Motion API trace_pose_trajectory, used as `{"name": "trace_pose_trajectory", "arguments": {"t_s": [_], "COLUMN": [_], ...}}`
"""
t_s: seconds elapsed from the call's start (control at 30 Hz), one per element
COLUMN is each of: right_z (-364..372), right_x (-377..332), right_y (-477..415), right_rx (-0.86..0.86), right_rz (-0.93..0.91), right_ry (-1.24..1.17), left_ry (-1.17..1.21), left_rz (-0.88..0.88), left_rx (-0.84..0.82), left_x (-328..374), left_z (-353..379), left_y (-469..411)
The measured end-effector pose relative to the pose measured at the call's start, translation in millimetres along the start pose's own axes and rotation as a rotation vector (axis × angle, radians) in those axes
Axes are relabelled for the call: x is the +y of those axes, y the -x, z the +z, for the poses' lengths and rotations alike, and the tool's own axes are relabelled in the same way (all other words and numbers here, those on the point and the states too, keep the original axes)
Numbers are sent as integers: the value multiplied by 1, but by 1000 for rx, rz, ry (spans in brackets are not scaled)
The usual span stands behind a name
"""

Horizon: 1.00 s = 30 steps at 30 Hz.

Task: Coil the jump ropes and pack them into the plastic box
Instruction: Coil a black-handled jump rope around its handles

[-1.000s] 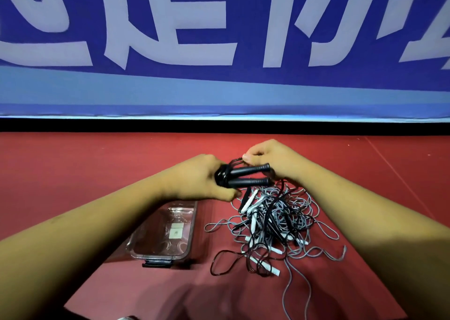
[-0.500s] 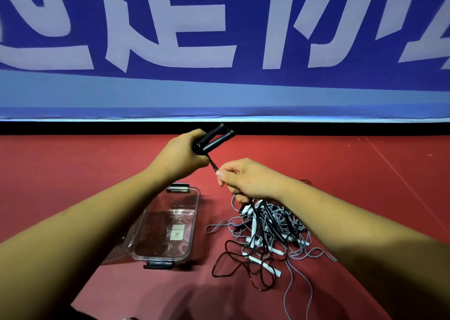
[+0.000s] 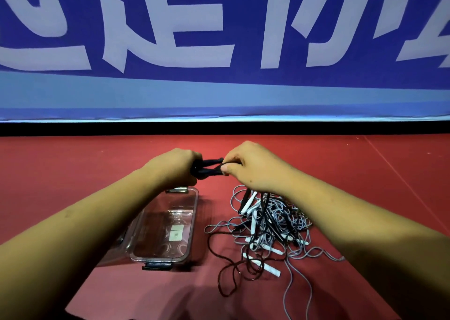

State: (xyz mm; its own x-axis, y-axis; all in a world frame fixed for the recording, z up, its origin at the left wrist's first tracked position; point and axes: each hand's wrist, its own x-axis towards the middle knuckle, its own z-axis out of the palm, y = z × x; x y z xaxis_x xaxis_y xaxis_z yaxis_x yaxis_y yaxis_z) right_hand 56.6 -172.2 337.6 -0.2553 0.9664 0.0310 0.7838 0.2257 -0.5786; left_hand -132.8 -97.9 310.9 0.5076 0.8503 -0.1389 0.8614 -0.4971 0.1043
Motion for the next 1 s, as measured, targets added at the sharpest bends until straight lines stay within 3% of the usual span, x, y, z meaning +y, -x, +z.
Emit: {"name": "trace_pose_trajectory", "arguments": {"t_s": [0.13,0.3,0.5,0.6,0.67,0.73,0.83,1.0], "right_z": [-5,-12,-10,2,10,16,24,25], "right_x": [15,25,42,52,58,60,50,14], "right_y": [-5,-8,-8,-4,-3,-2,1,2], "right_rx": [106,180,100,-61,-175,-280,-372,-260], "right_rz": [-32,-34,146,259,293,326,344,137], "right_ry": [31,-55,-455,-806,-891,-903,-834,-323], "left_ry": [32,163,467,655,774,817,621,302], "left_rz": [204,312,348,334,303,245,167,56], "left_rx": [-171,-127,27,88,127,171,256,281], "left_x": [23,42,35,36,35,31,21,3], "left_z": [-4,-13,-16,-20,-22,-25,-24,-18], "left_y": [13,24,28,31,31,28,18,7]}}
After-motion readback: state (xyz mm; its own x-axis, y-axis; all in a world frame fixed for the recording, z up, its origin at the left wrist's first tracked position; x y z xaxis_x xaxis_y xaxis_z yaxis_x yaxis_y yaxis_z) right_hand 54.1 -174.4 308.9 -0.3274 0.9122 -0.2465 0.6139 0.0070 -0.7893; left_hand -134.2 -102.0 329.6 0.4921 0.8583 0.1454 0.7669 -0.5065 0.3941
